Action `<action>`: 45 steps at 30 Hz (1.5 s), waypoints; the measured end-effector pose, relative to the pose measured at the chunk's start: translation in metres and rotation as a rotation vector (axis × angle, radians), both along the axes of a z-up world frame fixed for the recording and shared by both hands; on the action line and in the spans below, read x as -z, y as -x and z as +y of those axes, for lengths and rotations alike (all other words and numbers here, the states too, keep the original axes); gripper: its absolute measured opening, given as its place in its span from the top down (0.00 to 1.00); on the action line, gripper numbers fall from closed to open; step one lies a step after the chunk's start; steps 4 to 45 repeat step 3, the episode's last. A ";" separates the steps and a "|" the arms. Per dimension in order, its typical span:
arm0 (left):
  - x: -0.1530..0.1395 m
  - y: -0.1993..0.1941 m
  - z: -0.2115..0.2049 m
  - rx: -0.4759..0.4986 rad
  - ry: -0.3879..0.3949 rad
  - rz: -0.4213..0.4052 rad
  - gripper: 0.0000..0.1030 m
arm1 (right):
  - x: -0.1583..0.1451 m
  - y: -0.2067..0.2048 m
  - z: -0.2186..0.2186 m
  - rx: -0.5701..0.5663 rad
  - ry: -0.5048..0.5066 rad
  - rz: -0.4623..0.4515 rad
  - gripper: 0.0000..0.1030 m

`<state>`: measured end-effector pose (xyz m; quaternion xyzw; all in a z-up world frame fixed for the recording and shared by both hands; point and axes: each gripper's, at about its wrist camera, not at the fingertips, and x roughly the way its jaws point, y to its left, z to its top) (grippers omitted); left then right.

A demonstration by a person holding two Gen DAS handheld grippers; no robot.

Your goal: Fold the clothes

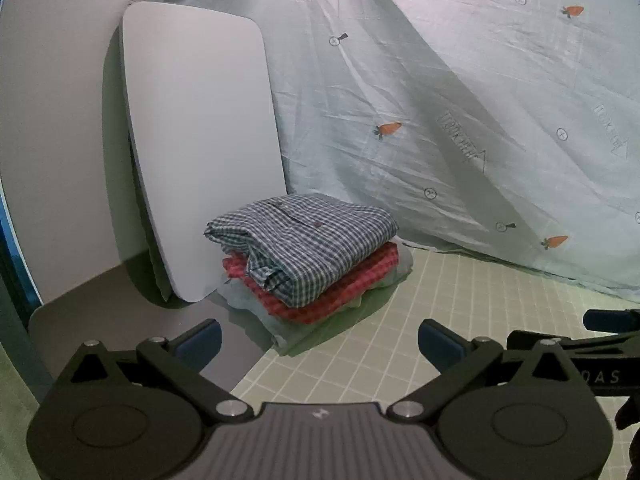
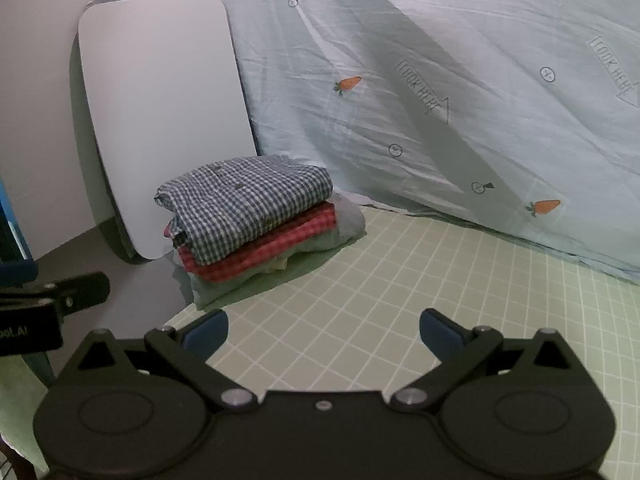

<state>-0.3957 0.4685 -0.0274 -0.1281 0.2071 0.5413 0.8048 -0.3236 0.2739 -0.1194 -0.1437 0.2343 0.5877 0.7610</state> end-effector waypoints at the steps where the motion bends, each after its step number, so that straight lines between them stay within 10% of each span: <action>1: 0.000 0.000 0.000 0.000 -0.001 0.000 0.00 | 0.000 0.000 0.000 0.000 -0.001 -0.001 0.00; 45: 0.000 0.000 -0.001 -0.001 -0.002 -0.001 0.00 | 0.000 0.000 0.000 0.000 -0.003 -0.004 0.00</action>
